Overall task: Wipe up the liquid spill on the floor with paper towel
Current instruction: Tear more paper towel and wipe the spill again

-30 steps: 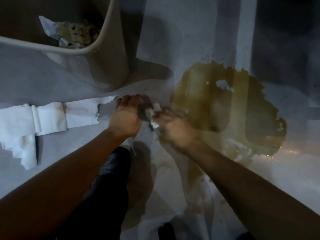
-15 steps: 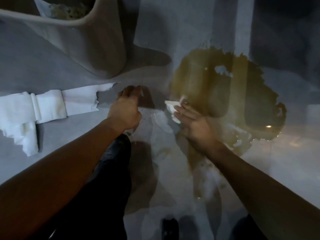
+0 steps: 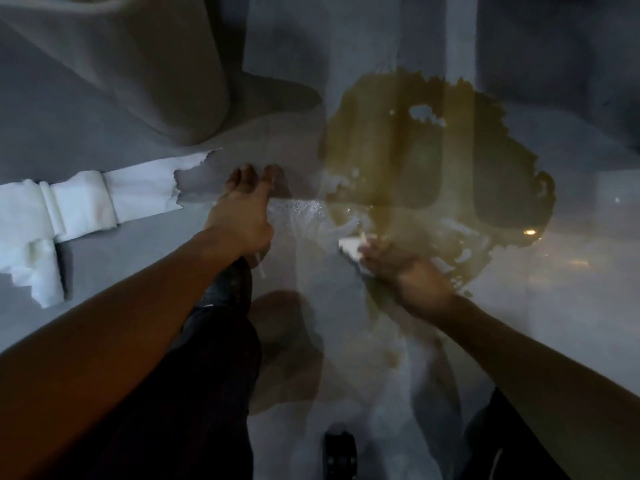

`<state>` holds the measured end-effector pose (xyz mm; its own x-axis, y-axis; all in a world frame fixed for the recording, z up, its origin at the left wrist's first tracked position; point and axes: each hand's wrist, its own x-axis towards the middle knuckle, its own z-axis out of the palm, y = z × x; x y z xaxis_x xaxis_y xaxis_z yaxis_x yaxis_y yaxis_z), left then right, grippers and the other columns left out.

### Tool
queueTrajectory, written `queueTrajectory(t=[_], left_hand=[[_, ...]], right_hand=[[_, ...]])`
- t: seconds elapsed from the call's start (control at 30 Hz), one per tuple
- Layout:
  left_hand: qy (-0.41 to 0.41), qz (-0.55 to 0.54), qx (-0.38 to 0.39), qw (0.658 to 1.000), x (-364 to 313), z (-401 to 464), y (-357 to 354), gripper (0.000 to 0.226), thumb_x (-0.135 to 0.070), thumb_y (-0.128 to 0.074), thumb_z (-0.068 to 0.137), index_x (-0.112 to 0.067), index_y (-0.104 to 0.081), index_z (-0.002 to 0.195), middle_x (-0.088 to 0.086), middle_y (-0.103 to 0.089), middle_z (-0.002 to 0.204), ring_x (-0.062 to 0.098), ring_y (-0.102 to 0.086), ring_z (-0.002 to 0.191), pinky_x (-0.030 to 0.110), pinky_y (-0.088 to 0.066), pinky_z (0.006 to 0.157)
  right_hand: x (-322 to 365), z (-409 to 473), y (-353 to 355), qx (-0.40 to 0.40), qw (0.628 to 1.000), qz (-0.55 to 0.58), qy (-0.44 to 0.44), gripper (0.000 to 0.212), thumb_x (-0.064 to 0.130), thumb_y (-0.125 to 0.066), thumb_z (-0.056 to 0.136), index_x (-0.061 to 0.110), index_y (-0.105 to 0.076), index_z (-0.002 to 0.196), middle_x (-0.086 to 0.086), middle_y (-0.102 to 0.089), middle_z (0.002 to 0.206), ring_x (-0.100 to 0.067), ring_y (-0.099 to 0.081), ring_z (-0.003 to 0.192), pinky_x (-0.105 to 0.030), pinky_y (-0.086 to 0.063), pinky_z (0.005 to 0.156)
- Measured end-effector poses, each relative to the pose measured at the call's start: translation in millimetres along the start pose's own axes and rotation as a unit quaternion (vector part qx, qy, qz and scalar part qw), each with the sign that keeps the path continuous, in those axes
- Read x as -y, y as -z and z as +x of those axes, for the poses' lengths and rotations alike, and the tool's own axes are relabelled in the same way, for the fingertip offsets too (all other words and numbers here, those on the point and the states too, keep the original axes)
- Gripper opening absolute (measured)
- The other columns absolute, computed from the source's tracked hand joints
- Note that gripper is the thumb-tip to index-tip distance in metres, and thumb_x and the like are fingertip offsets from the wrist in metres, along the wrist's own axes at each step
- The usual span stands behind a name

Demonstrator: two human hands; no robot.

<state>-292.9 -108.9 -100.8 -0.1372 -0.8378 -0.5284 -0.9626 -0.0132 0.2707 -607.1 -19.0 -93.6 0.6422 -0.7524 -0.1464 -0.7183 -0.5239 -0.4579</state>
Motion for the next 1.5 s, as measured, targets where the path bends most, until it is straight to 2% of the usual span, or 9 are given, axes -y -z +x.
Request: queueTrajectory(t=[0.13, 0.37, 0.57, 0.8, 0.93, 1.0, 1.17, 1.3, 1.5], left_hand=[[-0.002, 0.012, 0.006, 1.0, -0.7, 0.5, 1.3, 0.102, -0.018, -0.065, 0.087, -0.03, 0.003, 0.161, 0.017, 0.0, 0.169, 0.039, 0.0, 0.155, 0.056, -0.024, 0.121], [0.01, 0.025, 0.034, 0.999, 0.9, 0.8, 1.9, 0.123, -0.027, -0.081, 0.077, -0.036, 0.01, 0.159, 0.015, 0.005, 0.169, 0.037, 0.004, 0.155, 0.059, -0.023, 0.121], [-0.009, 0.066, -0.018, 0.998, -51.2, -23.4, -8.7, 0.101, -0.022, -0.066, 0.084, -0.022, 0.0, 0.16, 0.027, -0.005, 0.163, 0.05, -0.005, 0.15, 0.064, -0.028, 0.115], [-0.067, 0.053, 0.066, 0.994, -86.7, -54.5, -51.5, 0.105, -0.014, -0.064, 0.084, -0.024, 0.007, 0.16, 0.019, 0.013, 0.166, 0.043, 0.01, 0.153, 0.066, -0.028, 0.114], [-0.077, 0.051, 0.081, 0.992, -79.3, -54.8, -55.3, 0.104, -0.017, -0.062, 0.084, -0.026, 0.01, 0.159, 0.021, 0.013, 0.166, 0.04, 0.014, 0.154, 0.065, -0.024, 0.117], [-0.077, 0.04, 0.083, 0.993, -83.4, -53.9, -53.8, 0.099, -0.019, -0.058, 0.087, -0.028, 0.009, 0.159, 0.024, 0.013, 0.165, 0.043, 0.015, 0.153, 0.068, -0.021, 0.116], [-0.067, 0.042, 0.099, 0.992, -93.1, -53.9, -56.1, 0.099, -0.018, -0.056, 0.088, -0.034, 0.015, 0.156, 0.026, 0.022, 0.163, 0.045, 0.022, 0.15, 0.071, -0.012, 0.116], [-0.058, 0.041, 0.104, 0.992, -96.9, -55.2, -55.6, 0.103, -0.019, -0.059, 0.086, -0.037, 0.016, 0.154, 0.027, 0.024, 0.162, 0.046, 0.024, 0.149, 0.073, -0.011, 0.115], [-0.054, 0.045, 0.107, 0.992, -101.3, -55.5, -54.8, 0.116, -0.018, -0.068, 0.078, -0.041, 0.018, 0.152, 0.029, 0.023, 0.161, 0.048, 0.022, 0.149, 0.074, -0.013, 0.114]], right_hand=[[14.5, 58.7, -0.8, -0.066, 0.996, -0.028, -0.047, 0.05, -0.004, -0.046, 0.083, 0.001, -0.064, 0.129, -0.016, -0.056, 0.143, -0.037, -0.048, 0.137, -0.052, -0.04, 0.113], [48.3, -29.4, -51.2, 0.11, 0.989, -0.011, 0.096, 0.044, 0.02, -0.028, 0.108, 0.009, -0.064, 0.133, -0.011, -0.054, 0.146, -0.025, -0.037, 0.145, -0.048, -0.031, 0.119], [10.8, -71.8, -15.5, -0.011, 0.996, -0.007, -0.089, 0.039, 0.0, -0.05, 0.089, 0.007, -0.072, 0.12, -0.013, -0.066, 0.132, -0.033, -0.06, 0.125, -0.052, -0.056, 0.092], [92.8, -91.5, -77.4, 0.071, 0.99, 0.116, -0.044, 0.044, 0.022, -0.043, 0.106, 0.024, -0.047, 0.149, 0.002, -0.038, 0.16, -0.017, -0.028, 0.15, -0.042, -0.02, 0.124], [63.9, -154.5, -75.5, 0.108, 0.971, 0.213, -0.015, 0.042, 0.024, -0.035, 0.11, 0.037, -0.043, 0.15, 0.018, -0.034, 0.159, -0.006, -0.03, 0.148, -0.028, -0.023, 0.123], [36.3, -167.1, -49.5, 0.094, 0.987, 0.124, -0.026, 0.041, 0.041, -0.033, 0.109, 0.053, -0.036, 0.148, 0.033, -0.031, 0.155, 0.005, -0.025, 0.147, -0.018, -0.021, 0.12], [-15.9, -164.7, -0.8, -0.026, 0.993, -0.053, -0.099, 0.045, 0.036, -0.024, 0.109, 0.034, -0.058, 0.139, 0.007, -0.048, 0.152, -0.013, -0.042, 0.142, -0.042, -0.052, 0.103], [-16.4, -164.4, -4.3, -0.157, 0.947, -0.024, -0.279, 0.049, -0.002, -0.052, 0.09, 0.01, -0.061, 0.137, -0.006, -0.05, 0.15, -0.026, -0.045, 0.141, -0.037, -0.048, 0.105], [29.9, -139.1, -52.0, -0.224, 0.76, 0.112, -0.6, 0.06, -0.002, -0.046, 0.088, 0.004, -0.046, 0.148, -0.011, -0.031, 0.162, -0.031, -0.022, 0.152, -0.017, -0.009, 0.118]])
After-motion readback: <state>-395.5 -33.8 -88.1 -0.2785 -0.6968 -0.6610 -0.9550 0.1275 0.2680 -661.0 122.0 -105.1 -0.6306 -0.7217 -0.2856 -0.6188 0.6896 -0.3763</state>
